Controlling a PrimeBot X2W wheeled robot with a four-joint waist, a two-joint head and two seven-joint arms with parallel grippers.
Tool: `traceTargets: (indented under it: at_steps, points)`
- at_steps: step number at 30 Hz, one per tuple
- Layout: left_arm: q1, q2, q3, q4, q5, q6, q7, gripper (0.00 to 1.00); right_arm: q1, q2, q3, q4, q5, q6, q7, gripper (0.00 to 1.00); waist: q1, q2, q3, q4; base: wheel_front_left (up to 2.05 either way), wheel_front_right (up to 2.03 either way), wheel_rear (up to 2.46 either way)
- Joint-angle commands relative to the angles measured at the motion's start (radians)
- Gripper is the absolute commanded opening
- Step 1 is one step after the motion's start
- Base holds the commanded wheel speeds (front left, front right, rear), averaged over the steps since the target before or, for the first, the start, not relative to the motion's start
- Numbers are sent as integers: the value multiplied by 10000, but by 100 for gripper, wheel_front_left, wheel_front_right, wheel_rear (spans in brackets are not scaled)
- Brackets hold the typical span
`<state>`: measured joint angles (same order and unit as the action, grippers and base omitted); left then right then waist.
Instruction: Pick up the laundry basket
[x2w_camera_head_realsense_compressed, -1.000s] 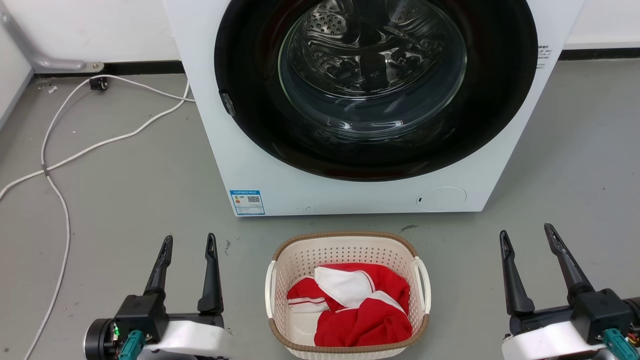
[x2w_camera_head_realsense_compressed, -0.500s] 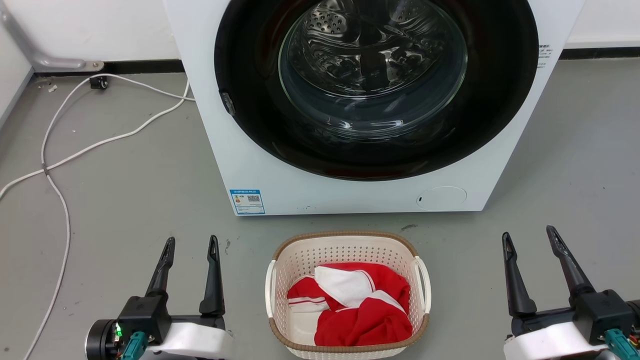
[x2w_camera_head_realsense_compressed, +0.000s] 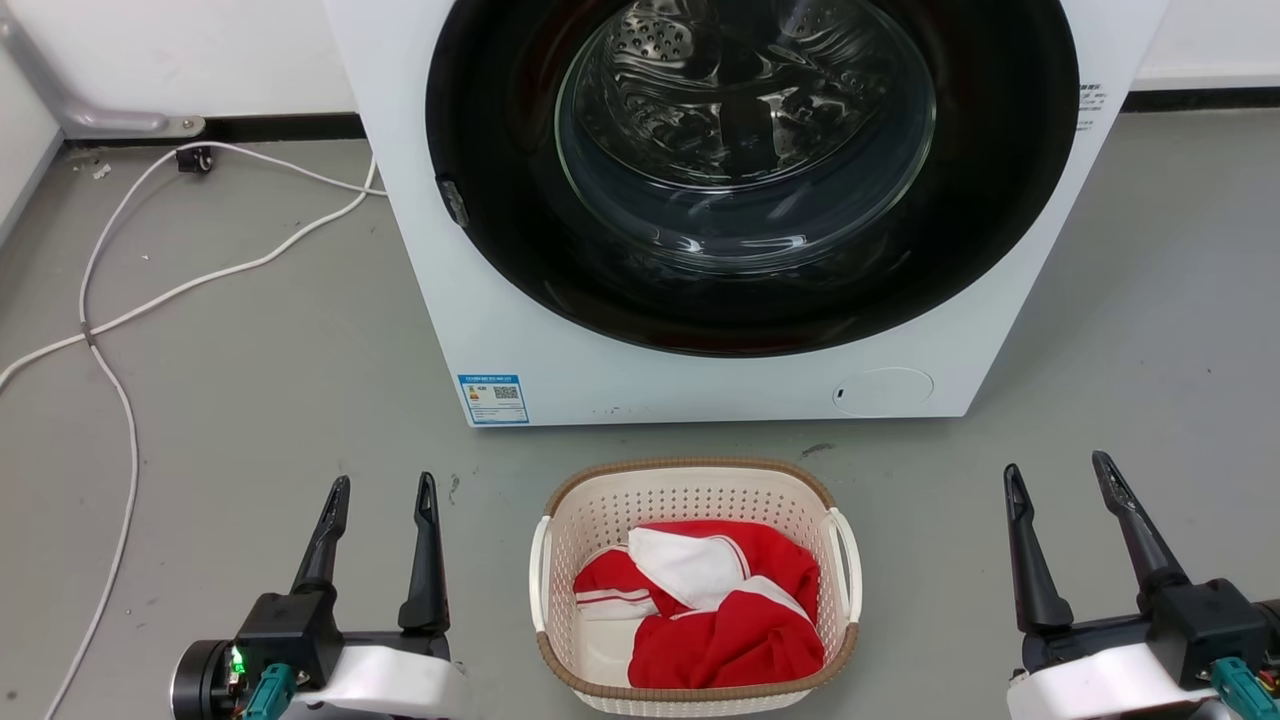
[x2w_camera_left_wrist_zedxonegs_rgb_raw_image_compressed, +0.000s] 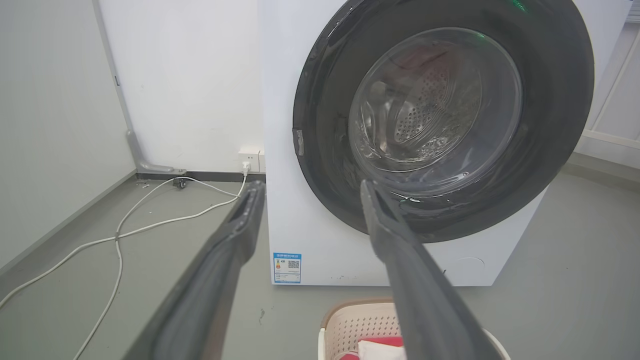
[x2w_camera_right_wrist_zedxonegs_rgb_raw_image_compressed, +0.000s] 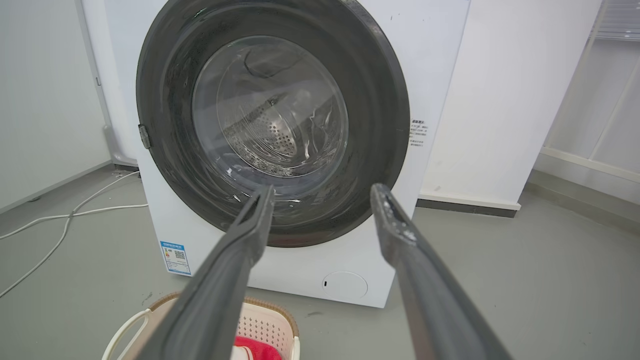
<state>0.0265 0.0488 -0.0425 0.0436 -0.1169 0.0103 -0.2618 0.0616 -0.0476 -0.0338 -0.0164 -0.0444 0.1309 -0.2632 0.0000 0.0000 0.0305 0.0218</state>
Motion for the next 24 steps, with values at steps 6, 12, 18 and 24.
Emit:
traceTargets:
  at_steps: [6,12,18,24]
  points:
    - [-440,27,63,367,-78,-22,-40,100,-407,-46,-111,113,128,-3,-23,100,0,0,346,-19,0,0,0]
    - [-1382,27,226,1179,40,-336,-40,100,-1218,-41,-109,466,-50,-3,-22,100,0,0,1051,-95,0,0,0]
    - [-2613,25,410,2763,-118,-804,-40,100,-2240,-40,76,1509,-165,-3,-22,100,0,0,1927,-211,0,0,0]
    - [-4103,97,433,4749,30,-1146,-40,100,-3649,-35,358,2978,-425,-5,-22,100,0,0,3067,-368,0,0,0]
